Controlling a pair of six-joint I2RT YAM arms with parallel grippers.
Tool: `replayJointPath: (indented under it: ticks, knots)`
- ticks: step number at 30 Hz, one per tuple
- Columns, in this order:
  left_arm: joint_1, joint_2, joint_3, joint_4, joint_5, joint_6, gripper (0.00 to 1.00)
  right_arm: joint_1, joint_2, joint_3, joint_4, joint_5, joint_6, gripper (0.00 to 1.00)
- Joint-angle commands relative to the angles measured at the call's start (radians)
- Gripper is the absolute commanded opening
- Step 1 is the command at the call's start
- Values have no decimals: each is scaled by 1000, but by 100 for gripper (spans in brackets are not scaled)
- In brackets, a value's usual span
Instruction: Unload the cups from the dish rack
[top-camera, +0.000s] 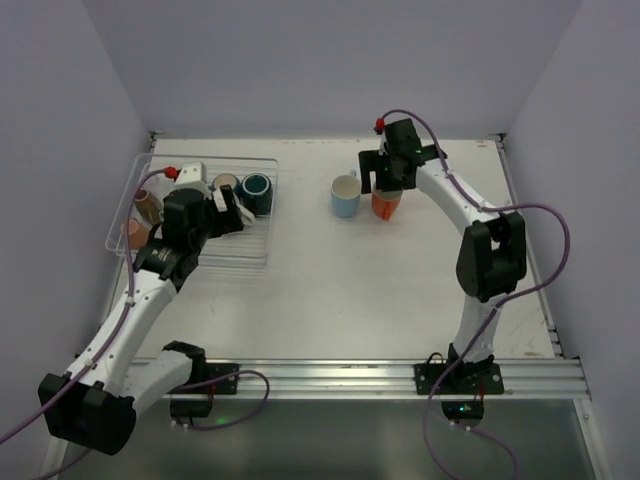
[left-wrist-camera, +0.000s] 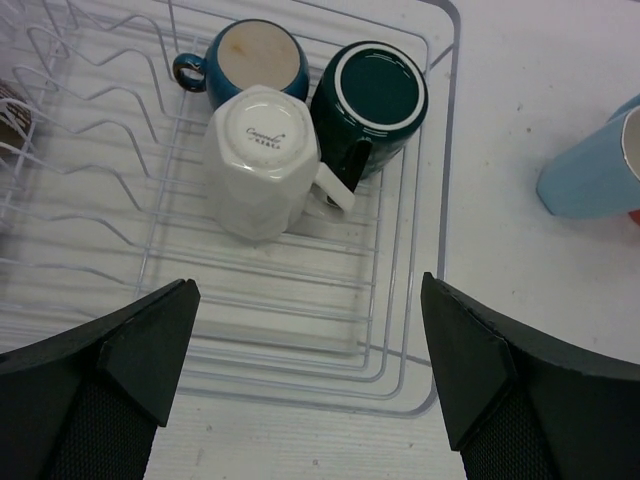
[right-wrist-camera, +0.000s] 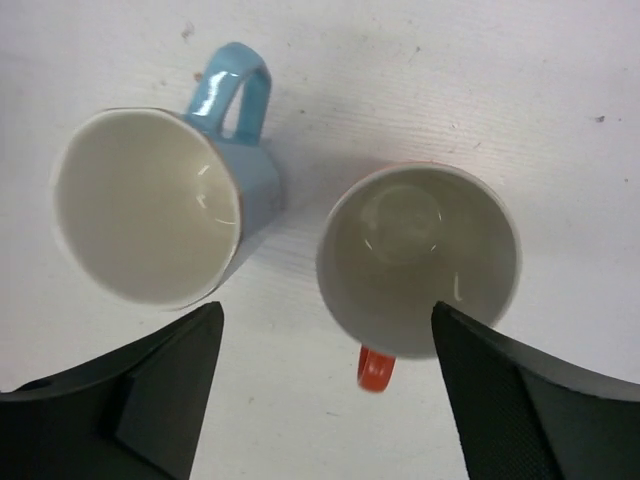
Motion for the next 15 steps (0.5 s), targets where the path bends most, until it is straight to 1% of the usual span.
replayJointPath:
  ticks: [1,2,4,6,7,10,11,13,15]
  knots:
    - [9,76,80,33,-87,-62,100,2,-194,-59,62,-55,30,90]
    - [9,97,91,38,-102,-70,100,2,-220,-103,85,-63,33,94]
    - [12,159,130,53,-130,-82,100,2,-292,-148,104,-81,42,96]
    - [18,218,161,64,-150,-97,100,2,-344,-220,139,-98,48,96]
    - [21,236,166,72,-179,-116,100,2,-404,-282,177,-107,60,96]
    - [29,294,170,105,-201,-145,100,1,-488,-397,235,-147,76,96]
    - [30,308,172,113,-207,-148,100,1,-539,-424,274,-182,76,96]
    - [30,358,181,128,-246,-154,100,2,-579,-474,315,-209,82,96]
    - [32,412,186,147,-264,-148,100,2,-613,-490,331,-241,87,96]
